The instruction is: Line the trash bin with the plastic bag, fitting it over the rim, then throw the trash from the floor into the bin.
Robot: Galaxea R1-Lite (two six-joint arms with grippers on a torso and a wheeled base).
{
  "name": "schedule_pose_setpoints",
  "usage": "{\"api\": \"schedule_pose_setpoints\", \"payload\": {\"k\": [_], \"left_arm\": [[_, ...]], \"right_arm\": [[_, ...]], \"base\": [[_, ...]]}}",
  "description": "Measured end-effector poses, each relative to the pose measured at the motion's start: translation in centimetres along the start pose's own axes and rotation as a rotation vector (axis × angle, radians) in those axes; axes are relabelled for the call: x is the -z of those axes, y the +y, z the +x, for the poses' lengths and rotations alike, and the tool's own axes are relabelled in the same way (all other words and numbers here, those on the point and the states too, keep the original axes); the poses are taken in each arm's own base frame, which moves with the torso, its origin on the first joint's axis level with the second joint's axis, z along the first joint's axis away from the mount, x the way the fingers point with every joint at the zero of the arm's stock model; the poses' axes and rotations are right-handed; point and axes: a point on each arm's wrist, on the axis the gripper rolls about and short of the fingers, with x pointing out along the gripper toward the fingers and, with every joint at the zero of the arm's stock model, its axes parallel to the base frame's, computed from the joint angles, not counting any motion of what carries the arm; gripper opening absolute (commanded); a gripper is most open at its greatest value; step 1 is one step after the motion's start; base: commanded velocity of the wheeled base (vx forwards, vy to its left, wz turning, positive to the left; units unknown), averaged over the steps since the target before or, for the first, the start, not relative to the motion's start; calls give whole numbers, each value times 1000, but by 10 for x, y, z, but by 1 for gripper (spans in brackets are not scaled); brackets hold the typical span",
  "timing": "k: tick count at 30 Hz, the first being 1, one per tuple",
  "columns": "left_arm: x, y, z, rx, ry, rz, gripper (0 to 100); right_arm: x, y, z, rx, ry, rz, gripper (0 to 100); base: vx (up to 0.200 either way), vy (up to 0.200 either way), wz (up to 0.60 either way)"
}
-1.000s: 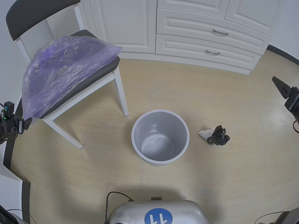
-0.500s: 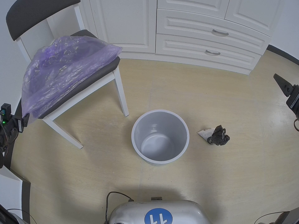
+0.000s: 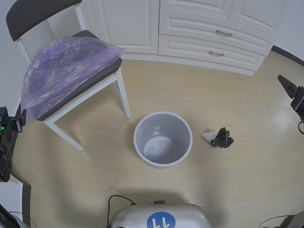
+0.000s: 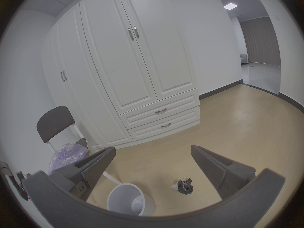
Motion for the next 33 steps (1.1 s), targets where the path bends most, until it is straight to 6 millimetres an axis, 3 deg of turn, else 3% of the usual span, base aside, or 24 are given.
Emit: {"api": "schedule_pose_setpoints", "payload": {"k": [18,19,33], "left_arm": [[14,-5,28,-58,-26,-200,100],[14,-6,29,-54,-29,-207,0],[12,-19,30,-8,-33,-241,0]], "right_arm": [[-6,5,1,-73,-63,82,100],[-6,5,1,-75,-64,82,100],[-6,8,-4,-128,-45,56,100]], "base": [[0,0,0],[0,0,0],[0,0,0]]}}
